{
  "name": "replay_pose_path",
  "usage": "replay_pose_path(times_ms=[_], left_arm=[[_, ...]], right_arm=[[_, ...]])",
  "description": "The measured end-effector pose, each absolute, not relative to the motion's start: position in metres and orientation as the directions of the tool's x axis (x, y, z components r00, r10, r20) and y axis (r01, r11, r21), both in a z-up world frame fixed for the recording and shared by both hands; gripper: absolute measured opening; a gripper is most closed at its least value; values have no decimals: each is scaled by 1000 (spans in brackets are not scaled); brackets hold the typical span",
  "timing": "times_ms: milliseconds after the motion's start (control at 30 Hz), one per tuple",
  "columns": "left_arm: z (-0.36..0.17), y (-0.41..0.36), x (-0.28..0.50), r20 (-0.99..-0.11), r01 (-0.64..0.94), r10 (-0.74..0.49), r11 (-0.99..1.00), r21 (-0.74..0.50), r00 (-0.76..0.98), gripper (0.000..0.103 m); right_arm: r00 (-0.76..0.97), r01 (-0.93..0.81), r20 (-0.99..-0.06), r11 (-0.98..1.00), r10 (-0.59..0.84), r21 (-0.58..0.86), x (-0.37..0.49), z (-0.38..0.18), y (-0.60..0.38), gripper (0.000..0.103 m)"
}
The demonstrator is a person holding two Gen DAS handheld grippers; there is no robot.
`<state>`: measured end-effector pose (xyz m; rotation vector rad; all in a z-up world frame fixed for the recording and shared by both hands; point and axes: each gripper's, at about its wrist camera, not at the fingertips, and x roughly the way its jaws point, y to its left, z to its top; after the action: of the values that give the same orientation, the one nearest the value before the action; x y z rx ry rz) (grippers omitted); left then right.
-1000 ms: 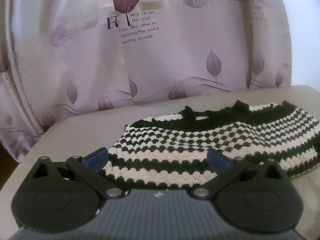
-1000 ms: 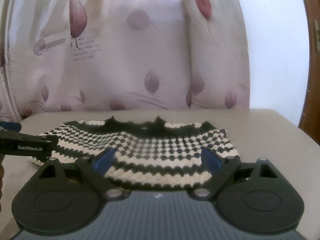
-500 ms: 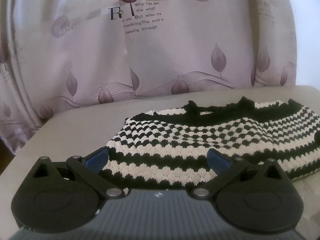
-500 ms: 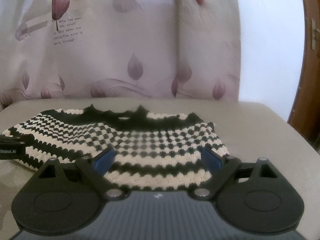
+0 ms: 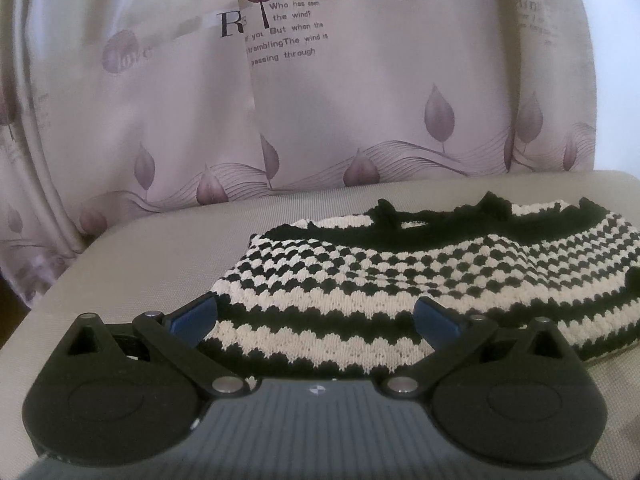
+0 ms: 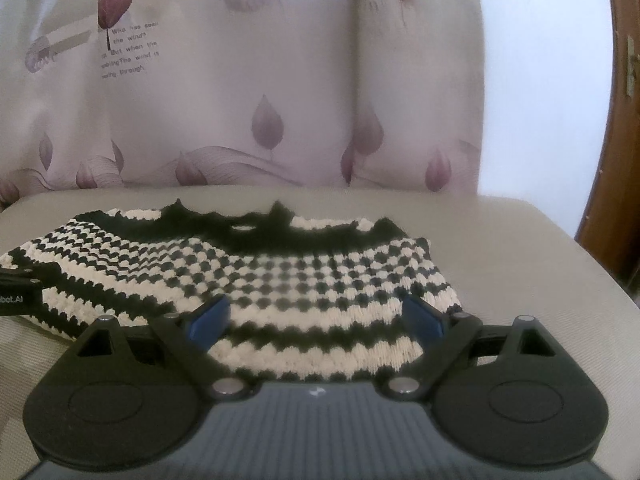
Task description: Fold small clothes
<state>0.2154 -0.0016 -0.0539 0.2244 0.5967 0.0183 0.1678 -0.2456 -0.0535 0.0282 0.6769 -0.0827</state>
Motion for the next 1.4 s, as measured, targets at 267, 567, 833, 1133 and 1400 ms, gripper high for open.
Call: replay_pose_path(times_ms=[267,567,833,1133,1400], left_arm=[[-55,0,216,-557,46,85,975,217,826,103],[-54,6,222,-553,35,102,972,232,827,103],[-47,19,232,-544,38,112,966,256,832,103],[-39,37,246,-532,16,144,959,284,834,103],[-37,64,265,-574,77,72,970,231,816,103]], right_arm=[[763,83,-643,997,-66,-4,171,-58,-245,93],[749,84,-659,996,-69,-9,175,-64,-246,93],[731,93,-679,996,-72,-5,181,-72,-249,93],[718,102,-692,995,-72,1,185,-79,-252,93],[707,100,-703,995,-71,0,188,-86,-254,93]])
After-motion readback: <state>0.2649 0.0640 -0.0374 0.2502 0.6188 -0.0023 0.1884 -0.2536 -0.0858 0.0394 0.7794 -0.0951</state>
